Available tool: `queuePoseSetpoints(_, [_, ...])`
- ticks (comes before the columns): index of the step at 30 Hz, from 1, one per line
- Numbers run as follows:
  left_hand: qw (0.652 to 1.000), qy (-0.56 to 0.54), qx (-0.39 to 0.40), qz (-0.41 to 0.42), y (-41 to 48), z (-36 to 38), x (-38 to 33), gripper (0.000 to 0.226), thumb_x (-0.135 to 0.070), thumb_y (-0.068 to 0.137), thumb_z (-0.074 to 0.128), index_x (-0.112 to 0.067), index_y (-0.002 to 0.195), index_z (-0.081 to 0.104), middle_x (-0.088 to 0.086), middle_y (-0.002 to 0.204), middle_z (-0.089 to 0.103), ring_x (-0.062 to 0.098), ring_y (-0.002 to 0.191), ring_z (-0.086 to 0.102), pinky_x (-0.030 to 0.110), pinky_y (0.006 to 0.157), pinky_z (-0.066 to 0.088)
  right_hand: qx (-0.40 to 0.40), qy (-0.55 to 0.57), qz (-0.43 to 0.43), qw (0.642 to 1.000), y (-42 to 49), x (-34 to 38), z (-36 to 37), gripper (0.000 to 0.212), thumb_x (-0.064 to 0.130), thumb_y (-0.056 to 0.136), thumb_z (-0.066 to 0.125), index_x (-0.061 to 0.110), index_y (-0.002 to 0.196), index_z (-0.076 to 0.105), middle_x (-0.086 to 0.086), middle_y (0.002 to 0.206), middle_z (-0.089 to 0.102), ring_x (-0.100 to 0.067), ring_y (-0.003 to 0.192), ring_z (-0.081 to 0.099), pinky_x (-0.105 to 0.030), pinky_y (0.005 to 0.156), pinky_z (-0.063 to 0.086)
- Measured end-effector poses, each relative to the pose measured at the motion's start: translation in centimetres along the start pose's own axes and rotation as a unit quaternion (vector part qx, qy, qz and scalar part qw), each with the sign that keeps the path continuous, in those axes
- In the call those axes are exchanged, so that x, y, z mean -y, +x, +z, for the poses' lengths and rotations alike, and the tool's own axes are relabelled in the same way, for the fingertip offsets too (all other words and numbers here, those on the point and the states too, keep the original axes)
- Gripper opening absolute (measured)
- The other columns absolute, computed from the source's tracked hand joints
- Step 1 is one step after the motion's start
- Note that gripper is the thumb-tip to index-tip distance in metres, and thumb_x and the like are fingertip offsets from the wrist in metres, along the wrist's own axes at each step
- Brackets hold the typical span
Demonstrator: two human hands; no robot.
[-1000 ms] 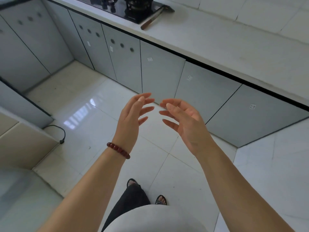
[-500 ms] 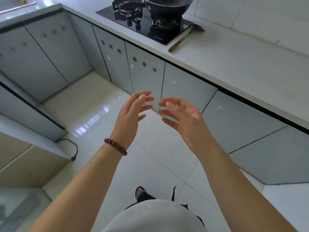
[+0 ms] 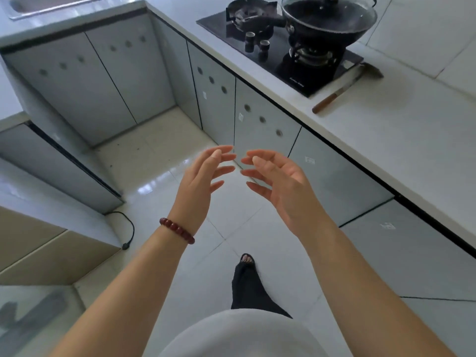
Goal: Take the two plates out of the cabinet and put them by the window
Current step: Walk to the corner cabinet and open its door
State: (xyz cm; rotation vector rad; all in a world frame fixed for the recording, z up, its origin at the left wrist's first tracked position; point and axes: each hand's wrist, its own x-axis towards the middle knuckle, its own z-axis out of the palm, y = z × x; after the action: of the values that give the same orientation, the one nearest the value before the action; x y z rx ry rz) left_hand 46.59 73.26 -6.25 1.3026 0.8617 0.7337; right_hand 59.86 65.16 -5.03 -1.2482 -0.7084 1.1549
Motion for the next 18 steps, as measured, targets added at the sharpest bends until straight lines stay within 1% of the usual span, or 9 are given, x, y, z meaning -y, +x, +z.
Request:
queuePoseSetpoints(3, [1.0, 0.003, -0.019, 0.008, 5.0, -0.3, -1.0, 0.032, -0.042, 0.086, 0.04, -0.028, 0.104, 0.063, -0.005, 0.109, 0.068, 0.013, 0.101, 0.064, 0.038, 0.091, 0.048, 0.026, -0.011, 0.004, 1.0, 5.4, 1.5, -0.7, 0.02, 0.035, 0.078, 0.065, 0.027, 0.095, 0.068, 0.003, 0.101, 0.071, -0.015, 0.098, 0.068, -0.026, 0.082, 0.052])
queuePoseSetpoints(8, [0.998, 0.002, -0.057, 0.015, 12.0, -1.0, -1.7, 0.032, -0.043, 0.085, 0.04, -0.031, 0.102, 0.064, -0.009, 0.106, 0.069, 0.011, 0.099, 0.065, 0.036, 0.088, 0.047, 0.058, -0.013, 0.006, 0.998, 13.3, 3.4, -1.6, 0.023, 0.034, 0.079, 0.064, 0.024, 0.099, 0.068, 0.001, 0.102, 0.071, -0.013, 0.095, 0.067, -0.024, 0.079, 0.052])
queuePoseSetpoints(10, [0.997, -0.013, -0.077, 0.006, 14.3, -1.3, -2.1, 0.032, -0.044, 0.084, 0.041, -0.031, 0.101, 0.065, -0.01, 0.105, 0.07, 0.011, 0.099, 0.065, 0.035, 0.085, 0.048, 0.071, -0.015, 0.011, 0.997, 16.0, 3.8, -1.6, 0.023, 0.033, 0.08, 0.064, 0.022, 0.1, 0.067, 0.0, 0.103, 0.07, -0.013, 0.095, 0.067, -0.024, 0.08, 0.052])
queuePoseSetpoints(13, [0.994, -0.046, -0.095, -0.004, 17.5, -2.1, -2.6, 0.03, -0.044, 0.083, 0.042, -0.034, 0.096, 0.067, -0.009, 0.104, 0.071, 0.012, 0.098, 0.066, 0.037, 0.088, 0.048, 0.083, -0.019, 0.022, 0.996, 19.7, 4.2, -1.3, 0.025, 0.033, 0.08, 0.063, 0.021, 0.101, 0.066, -0.001, 0.103, 0.07, -0.013, 0.094, 0.067, -0.025, 0.081, 0.052])
queuePoseSetpoints(18, [0.992, -0.047, -0.116, -0.005, 22.6, -4.8, -3.3, 0.032, -0.045, 0.083, 0.041, -0.032, 0.096, 0.067, -0.009, 0.104, 0.071, 0.012, 0.098, 0.066, 0.036, 0.087, 0.048, 0.099, -0.02, 0.034, 0.994, 26.0, 4.7, 0.4, 0.023, 0.034, 0.078, 0.064, 0.023, 0.098, 0.067, -0.002, 0.105, 0.069, -0.014, 0.095, 0.066, -0.029, 0.085, 0.053])
